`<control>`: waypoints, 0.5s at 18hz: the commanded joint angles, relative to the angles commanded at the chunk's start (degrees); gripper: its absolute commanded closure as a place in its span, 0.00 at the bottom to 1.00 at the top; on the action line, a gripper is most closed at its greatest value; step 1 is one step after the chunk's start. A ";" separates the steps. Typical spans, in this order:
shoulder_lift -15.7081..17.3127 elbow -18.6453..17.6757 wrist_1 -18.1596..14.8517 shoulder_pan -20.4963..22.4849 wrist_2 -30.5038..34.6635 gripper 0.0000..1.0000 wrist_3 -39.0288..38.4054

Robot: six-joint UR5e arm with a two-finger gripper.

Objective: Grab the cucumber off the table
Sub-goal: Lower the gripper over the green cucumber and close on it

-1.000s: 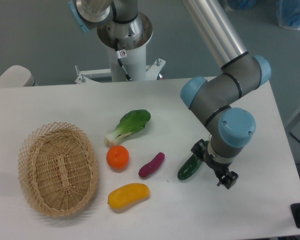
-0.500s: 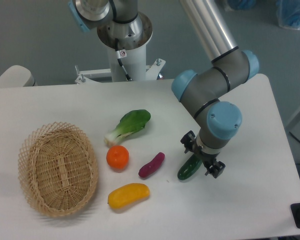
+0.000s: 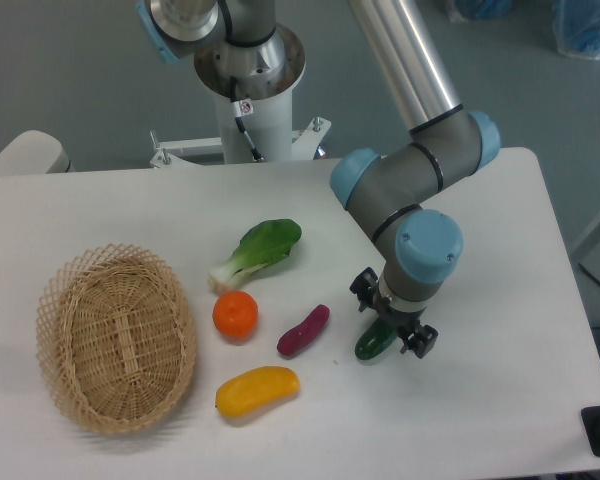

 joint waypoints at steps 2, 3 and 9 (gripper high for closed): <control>-0.26 0.00 0.09 0.00 0.00 0.00 0.00; -0.53 0.00 0.18 -0.09 0.00 0.00 -0.09; -0.97 -1.40 3.95 -1.06 0.26 0.23 -0.52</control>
